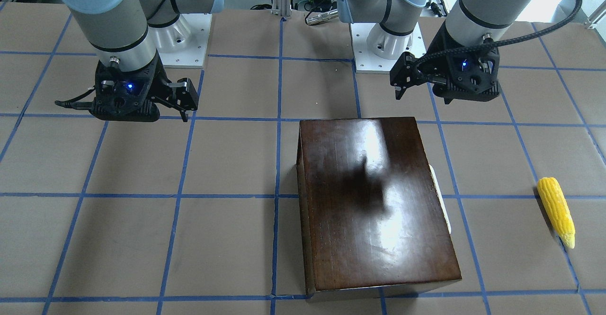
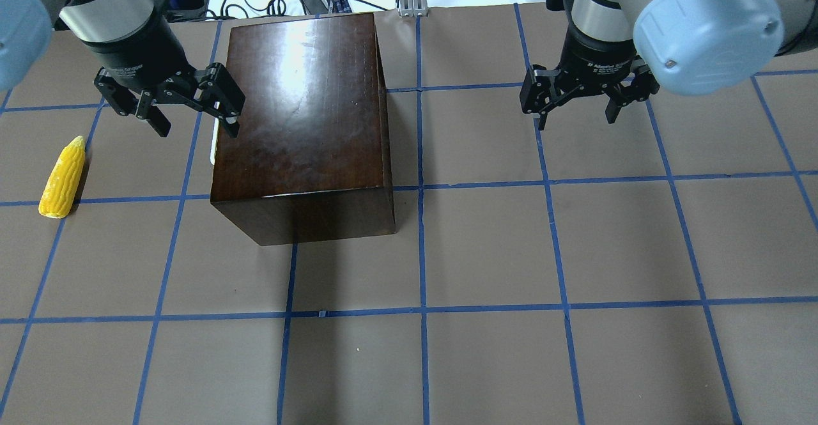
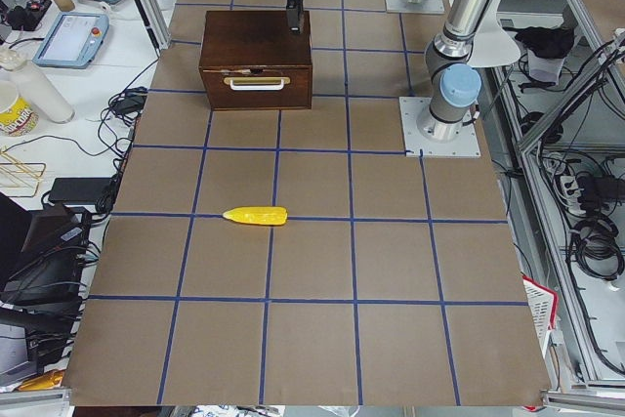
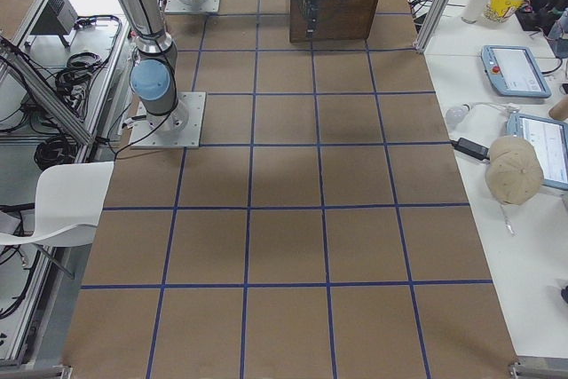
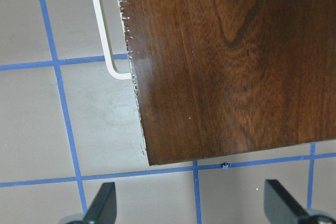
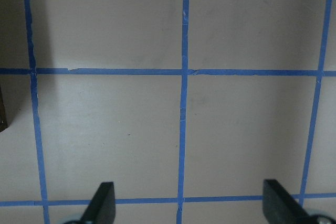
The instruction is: Open drawer and put corn inside
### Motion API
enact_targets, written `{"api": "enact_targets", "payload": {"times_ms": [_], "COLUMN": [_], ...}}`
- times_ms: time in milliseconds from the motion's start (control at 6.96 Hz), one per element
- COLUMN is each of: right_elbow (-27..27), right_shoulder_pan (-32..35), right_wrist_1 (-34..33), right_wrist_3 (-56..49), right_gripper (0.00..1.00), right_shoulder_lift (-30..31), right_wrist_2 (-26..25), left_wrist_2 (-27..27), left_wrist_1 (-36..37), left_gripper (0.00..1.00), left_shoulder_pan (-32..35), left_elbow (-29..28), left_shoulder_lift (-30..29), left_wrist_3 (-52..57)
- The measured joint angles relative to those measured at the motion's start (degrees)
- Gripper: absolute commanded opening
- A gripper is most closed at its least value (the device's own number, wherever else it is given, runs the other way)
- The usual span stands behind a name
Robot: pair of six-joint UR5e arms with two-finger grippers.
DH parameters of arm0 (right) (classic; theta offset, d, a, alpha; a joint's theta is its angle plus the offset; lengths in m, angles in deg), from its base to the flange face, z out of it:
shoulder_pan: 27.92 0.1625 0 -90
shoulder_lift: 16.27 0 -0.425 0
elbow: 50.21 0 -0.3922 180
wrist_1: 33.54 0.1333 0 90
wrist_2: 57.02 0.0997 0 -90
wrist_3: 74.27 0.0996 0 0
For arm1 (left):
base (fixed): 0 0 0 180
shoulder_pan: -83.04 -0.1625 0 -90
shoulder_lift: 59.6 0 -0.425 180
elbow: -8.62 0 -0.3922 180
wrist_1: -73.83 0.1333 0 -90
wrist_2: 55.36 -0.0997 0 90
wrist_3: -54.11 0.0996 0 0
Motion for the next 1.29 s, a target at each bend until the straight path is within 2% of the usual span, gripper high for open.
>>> {"api": "enact_targets", "payload": {"times_ms": [1293], "right_elbow": [0.0], "right_shoulder_pan": [0.0], "right_wrist_1": [0.0], "right_wrist_3": [0.0], "right_gripper": [1.0], "right_shoulder_lift": [0.0], "right_wrist_2": [0.0], "left_wrist_2": [-0.6], "left_wrist_1": [0.4], "left_gripper": [1.0], "left_shoulder_pan": [-0.8], "left_elbow": [0.0], "left_shoulder_lift": [0.1], "left_wrist_3": [0.2]}}
